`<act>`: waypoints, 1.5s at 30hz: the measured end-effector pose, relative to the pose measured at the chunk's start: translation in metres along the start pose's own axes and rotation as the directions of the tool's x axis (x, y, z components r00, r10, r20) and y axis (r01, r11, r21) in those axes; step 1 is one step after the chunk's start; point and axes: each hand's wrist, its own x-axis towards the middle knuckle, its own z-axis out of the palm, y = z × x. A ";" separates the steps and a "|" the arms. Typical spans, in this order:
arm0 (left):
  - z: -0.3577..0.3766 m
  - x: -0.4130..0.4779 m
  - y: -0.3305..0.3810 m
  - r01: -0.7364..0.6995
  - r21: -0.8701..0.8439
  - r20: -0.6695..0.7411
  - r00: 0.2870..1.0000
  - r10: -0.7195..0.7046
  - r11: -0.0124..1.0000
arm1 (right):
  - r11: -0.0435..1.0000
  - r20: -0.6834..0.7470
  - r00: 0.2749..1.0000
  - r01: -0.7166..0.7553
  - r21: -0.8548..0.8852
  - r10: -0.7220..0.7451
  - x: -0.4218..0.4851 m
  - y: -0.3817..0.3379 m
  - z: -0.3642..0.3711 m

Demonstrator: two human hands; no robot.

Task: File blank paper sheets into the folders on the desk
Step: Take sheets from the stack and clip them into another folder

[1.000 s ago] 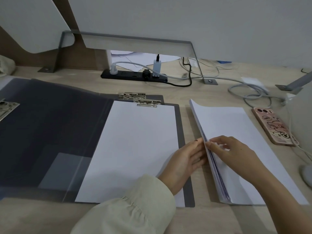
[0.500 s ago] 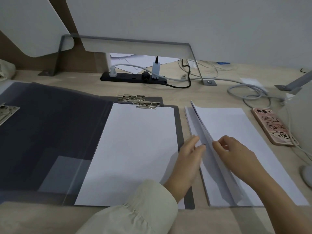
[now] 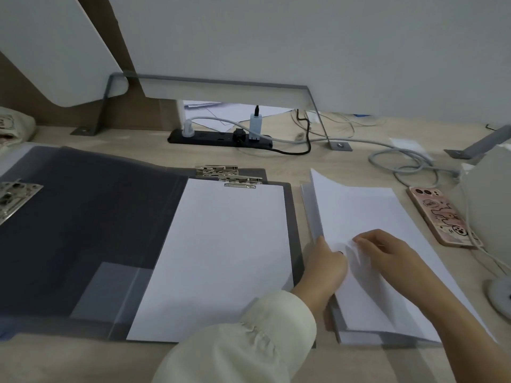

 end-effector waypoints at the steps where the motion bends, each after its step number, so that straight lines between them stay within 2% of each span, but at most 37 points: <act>1: -0.006 -0.005 0.002 -0.012 -0.027 0.006 1.000 0.012 1.000 | 1.000 -0.010 1.000 -0.007 0.009 0.007 0.001 0.000 -0.002; 4: -0.033 -0.020 0.008 -0.076 -0.089 0.002 0.997 0.076 0.993 | 0.999 -0.060 0.998 -0.016 -0.033 0.014 0.002 0.000 -0.005; 6: -0.057 -0.032 0.012 -0.117 -0.110 -0.032 0.993 0.114 0.987 | 0.998 -0.145 0.989 -0.004 -0.066 -0.006 0.004 -0.002 -0.005; 7: -0.072 -0.038 0.013 -0.135 -0.121 -0.047 0.990 0.130 0.983 | 0.999 -0.187 0.982 -0.008 -0.042 0.000 0.004 -0.004 -0.004; 9: -0.105 -0.054 0.015 -0.169 -0.144 -0.058 0.985 0.162 0.975 | 0.987 -0.210 0.974 -0.051 0.149 0.082 -0.001 -0.014 0.000; 11: -0.139 -0.071 0.014 -0.192 -0.141 -0.072 0.980 0.184 0.971 | 0.911 -0.097 0.984 -0.100 0.401 0.151 -0.008 -0.031 0.009; 14: -0.190 -0.093 0.009 -0.202 -0.127 -0.120 0.975 0.187 0.971 | 0.705 0.210 0.975 -0.198 0.681 0.071 -0.024 -0.065 0.032; 16: -0.221 -0.107 0.003 -0.184 -0.116 -0.148 0.975 0.166 0.976 | 0.618 0.302 0.952 -0.210 0.757 -0.046 -0.031 -0.085 0.054; 20: -0.275 -0.135 -0.007 -0.118 -0.017 -0.249 0.962 0.111 0.993 | 0.576 0.329 0.920 -0.154 0.803 -0.212 -0.037 -0.119 0.101; 21: -0.288 -0.140 -0.010 -0.115 0.034 -0.325 0.938 0.119 0.993 | 0.573 0.331 0.915 -0.147 0.806 -0.231 -0.038 -0.128 0.111; 22: -0.302 -0.143 -0.013 -0.111 0.126 -0.443 0.883 0.156 0.986 | 0.575 0.337 0.910 -0.145 0.806 -0.243 -0.039 -0.135 0.121; 23: -0.319 -0.144 -0.018 -0.077 0.261 -0.574 0.789 0.219 0.962 | 0.577 0.345 0.905 -0.147 0.803 -0.249 -0.040 -0.141 0.129; 25: -0.352 -0.147 -0.028 0.139 0.494 -0.747 0.573 0.337 0.859 | 0.579 0.360 0.898 -0.157 0.800 -0.253 -0.042 -0.151 0.145; 26: -0.368 -0.148 -0.034 0.279 0.540 -0.784 0.509 0.355 0.794 | 0.580 0.367 0.895 -0.163 0.798 -0.254 -0.043 -0.155 0.152; 27: -0.381 -0.149 -0.039 0.383 0.538 -0.807 0.491 0.328 0.751 | 0.583 0.374 0.891 -0.167 0.795 -0.255 -0.043 -0.158 0.158; 30: -0.403 -0.149 -0.049 0.495 0.494 -0.808 0.564 0.169 0.715 | 0.610 0.392 0.886 -0.173 0.773 -0.246 -0.042 -0.164 0.172; 32: -0.408 -0.144 -0.049 0.477 0.481 -0.789 0.602 0.125 0.735 | 0.616 0.414 0.874 -0.184 0.766 -0.254 -0.040 -0.167 0.178; 36: -0.413 -0.142 -0.044 0.431 0.422 -0.788 0.610 0.088 0.797 | 0.628 0.449 0.869 -0.234 0.742 -0.208 -0.033 -0.172 0.188; 38: -0.418 -0.145 -0.044 0.367 0.383 -0.768 0.636 0.072 0.848 | 0.629 0.475 0.857 -0.261 0.732 -0.198 -0.030 -0.173 0.193; 39: -0.421 -0.146 -0.045 0.299 0.326 -0.750 0.659 0.053 0.897 | 0.628 0.492 0.848 -0.276 0.727 -0.197 -0.029 -0.174 0.194; 41: -0.427 -0.148 -0.046 0.115 0.028 -0.678 0.732 -0.065 0.993 | 0.619 0.510 0.841 -0.307 0.723 -0.179 -0.029 -0.173 0.197; 43: -0.432 -0.152 -0.048 0.008 -0.250 -0.572 0.805 -0.155 0.968 | 0.615 0.526 0.829 -0.319 0.722 -0.189 -0.027 -0.172 0.198; 45: -0.435 -0.152 -0.052 0.001 -0.318 -0.536 0.825 -0.181 0.948 | 0.605 0.535 0.818 -0.320 0.729 -0.212 -0.025 -0.171 0.198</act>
